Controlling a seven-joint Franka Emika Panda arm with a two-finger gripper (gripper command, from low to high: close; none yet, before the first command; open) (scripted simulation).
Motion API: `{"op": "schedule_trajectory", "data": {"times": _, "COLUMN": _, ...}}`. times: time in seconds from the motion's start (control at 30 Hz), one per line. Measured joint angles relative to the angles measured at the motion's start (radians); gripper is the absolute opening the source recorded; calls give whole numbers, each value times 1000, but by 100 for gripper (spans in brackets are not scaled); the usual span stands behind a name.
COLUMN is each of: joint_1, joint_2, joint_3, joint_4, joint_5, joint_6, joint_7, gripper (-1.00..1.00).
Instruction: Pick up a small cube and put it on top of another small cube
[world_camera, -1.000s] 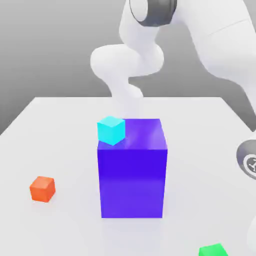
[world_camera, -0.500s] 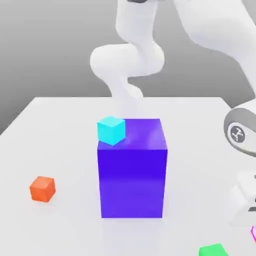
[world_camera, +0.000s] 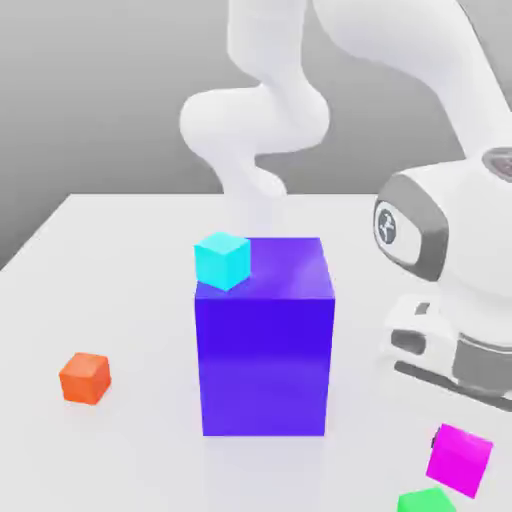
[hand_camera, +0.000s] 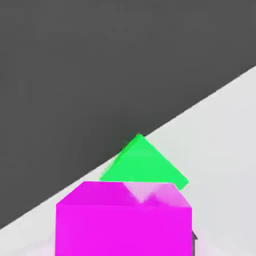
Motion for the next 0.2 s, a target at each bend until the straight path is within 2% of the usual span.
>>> {"op": "schedule_trajectory", "data": {"times": 0.07, "joint_1": 8, "joint_2": 64, "joint_3": -11, "joint_4": 2, "joint_5": -7, "joint_6": 62, "joint_7": 11, "gripper": -100}}
{"op": "schedule_trajectory", "data": {"times": 0.1, "joint_1": 10, "joint_2": 86, "joint_3": -14, "joint_4": 3, "joint_5": -11, "joint_6": 83, "joint_7": 14, "gripper": 100}}
{"op": "schedule_trajectory", "data": {"times": 0.2, "joint_1": 10, "joint_2": 86, "joint_3": -14, "joint_4": 3, "joint_5": -11, "joint_6": 83, "joint_7": 14, "gripper": 100}}
